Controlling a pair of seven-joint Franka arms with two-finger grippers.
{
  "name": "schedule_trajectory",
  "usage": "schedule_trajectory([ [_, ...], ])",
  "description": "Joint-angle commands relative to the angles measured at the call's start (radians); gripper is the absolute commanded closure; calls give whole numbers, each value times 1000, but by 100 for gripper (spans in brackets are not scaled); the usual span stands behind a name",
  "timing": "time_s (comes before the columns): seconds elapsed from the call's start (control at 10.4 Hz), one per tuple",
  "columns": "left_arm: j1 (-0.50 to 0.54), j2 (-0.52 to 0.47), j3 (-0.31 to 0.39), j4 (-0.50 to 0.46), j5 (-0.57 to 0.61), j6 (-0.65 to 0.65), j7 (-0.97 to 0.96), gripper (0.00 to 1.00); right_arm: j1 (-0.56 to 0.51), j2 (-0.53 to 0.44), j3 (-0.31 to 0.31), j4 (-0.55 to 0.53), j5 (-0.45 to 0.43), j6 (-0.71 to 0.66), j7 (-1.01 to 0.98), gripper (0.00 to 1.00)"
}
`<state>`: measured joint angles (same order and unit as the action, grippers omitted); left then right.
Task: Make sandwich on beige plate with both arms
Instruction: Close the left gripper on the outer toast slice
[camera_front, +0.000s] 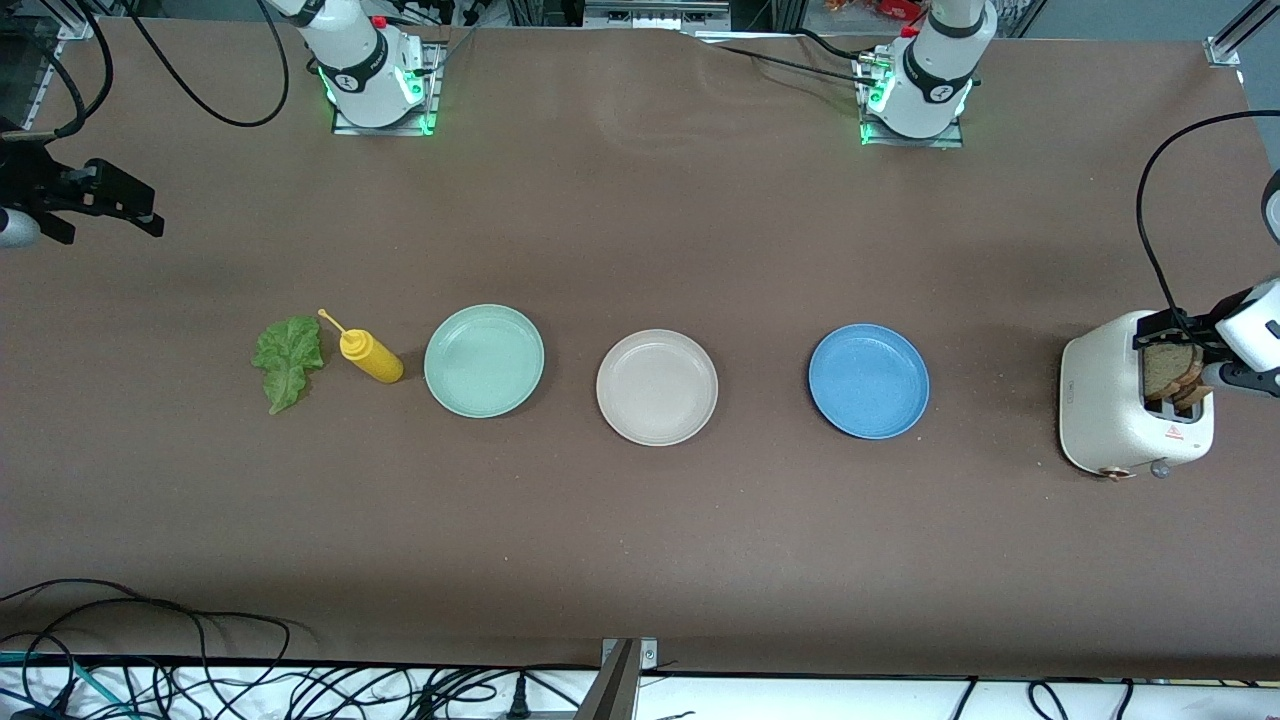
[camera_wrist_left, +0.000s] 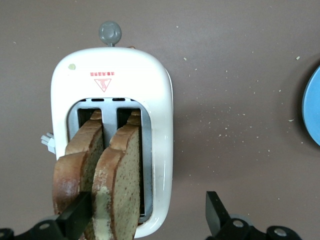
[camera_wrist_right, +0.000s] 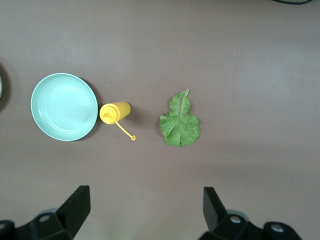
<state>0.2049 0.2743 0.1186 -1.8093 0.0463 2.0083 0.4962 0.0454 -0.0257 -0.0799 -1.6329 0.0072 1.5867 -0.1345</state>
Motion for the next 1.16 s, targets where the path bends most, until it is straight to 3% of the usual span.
schedule_trajectory([
  [0.0,13,-10,-10,-22,17,24,15,0,1,-5,0,7,8,-10,7,0],
  [0.48,27,22,-11,-28,15,61,19,0,1,-5,0,7,8,-10,7,0],
  [0.58,27,22,-11,-28,15,60,59,10,1,-5,0,7,8,-10,7,0],
  [0.67,30,22,-11,-28,14,58,97,27,1,-5,0,7,8,-10,7,0],
  [0.77,31,22,-11,-27,15,55,117,59,1,-5,-1,7,10,-11,7,0],
  [0.87,31,22,-10,-27,17,52,142,85,1,-2,-1,7,10,-11,7,0],
  [0.96,40,23,-10,-27,17,52,165,100,1,-2,0,4,10,-17,7,0],
  [1.06,44,25,-10,-25,17,50,186,100,1,-2,0,4,10,-19,7,0],
])
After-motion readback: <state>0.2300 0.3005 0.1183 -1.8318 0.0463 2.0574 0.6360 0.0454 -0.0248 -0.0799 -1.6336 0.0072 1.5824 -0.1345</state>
